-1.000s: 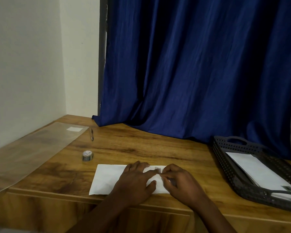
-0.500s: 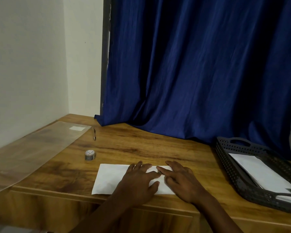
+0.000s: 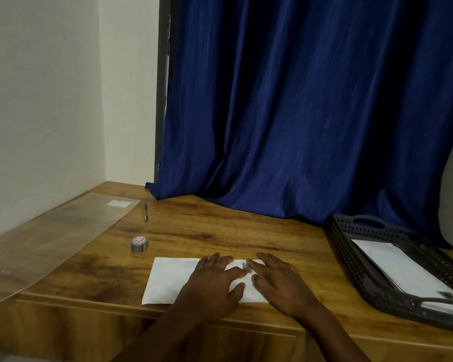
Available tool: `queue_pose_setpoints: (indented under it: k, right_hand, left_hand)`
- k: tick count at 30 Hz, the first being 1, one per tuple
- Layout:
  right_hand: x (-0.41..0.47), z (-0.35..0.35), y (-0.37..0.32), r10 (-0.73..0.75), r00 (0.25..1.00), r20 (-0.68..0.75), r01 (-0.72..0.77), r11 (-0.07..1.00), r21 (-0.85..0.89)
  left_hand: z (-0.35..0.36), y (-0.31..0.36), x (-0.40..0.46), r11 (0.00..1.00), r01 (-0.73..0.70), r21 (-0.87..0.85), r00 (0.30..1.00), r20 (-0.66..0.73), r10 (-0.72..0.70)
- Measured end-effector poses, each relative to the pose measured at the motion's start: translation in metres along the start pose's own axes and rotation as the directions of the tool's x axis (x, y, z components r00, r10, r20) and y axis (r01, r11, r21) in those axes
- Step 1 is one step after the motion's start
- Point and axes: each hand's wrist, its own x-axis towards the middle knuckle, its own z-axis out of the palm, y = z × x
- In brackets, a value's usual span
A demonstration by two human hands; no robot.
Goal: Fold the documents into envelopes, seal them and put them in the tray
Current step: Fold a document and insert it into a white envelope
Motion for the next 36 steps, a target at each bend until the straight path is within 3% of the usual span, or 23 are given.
queue_pose_setpoints:
  k: [5, 9, 14, 19, 25, 29, 33, 36]
  right_hand:
    - [0.012, -0.015, 0.002, 0.080, 0.994, -0.069, -0.054, 0.948, 0.312]
    - [0.037, -0.040, -0.010, 0.105, 0.994, 0.021, -0.103, 0.873, 0.477]
    - [0.070, -0.044, -0.027, 0.007, 0.987, 0.163, -0.081, 0.890, 0.448]
    - [0.090, -0.049, -0.047, -0.081, 0.955, 0.287, -0.013, 0.950, 0.312]
    - [0.096, -0.061, -0.051, -0.114, 0.914, 0.389, 0.033, 0.978, 0.208]
    - [0.092, -0.073, -0.045, -0.097, 0.874, 0.477, -0.019, 0.972, 0.233]
    - [0.078, -0.087, -0.031, -0.101, 0.872, 0.479, -0.075, 0.939, 0.335]
    - [0.059, -0.106, -0.013, -0.012, 0.923, 0.384, -0.140, 0.920, 0.365]
  left_hand:
    - [-0.005, 0.006, -0.004, 0.994, 0.044, -0.104, 0.996, -0.076, -0.052]
    - [-0.005, 0.007, -0.004, 0.983, 0.050, -0.178, 0.994, -0.082, -0.065]
    - [-0.004, 0.008, -0.004, 0.976, 0.044, -0.215, 0.988, -0.133, -0.074]
    - [-0.002, 0.006, -0.003, 0.968, 0.013, -0.250, 0.980, -0.188, -0.062]
    - [-0.003, 0.007, -0.005, 0.986, -0.008, -0.166, 0.974, -0.224, -0.029]
    - [-0.003, 0.009, -0.005, 1.000, 0.018, -0.006, 0.976, -0.219, -0.019]
    - [-0.005, 0.008, -0.006, 0.998, 0.007, 0.070, 0.964, -0.265, 0.012]
    - [-0.010, 0.011, -0.009, 1.000, 0.009, 0.014, 0.952, -0.305, -0.004]
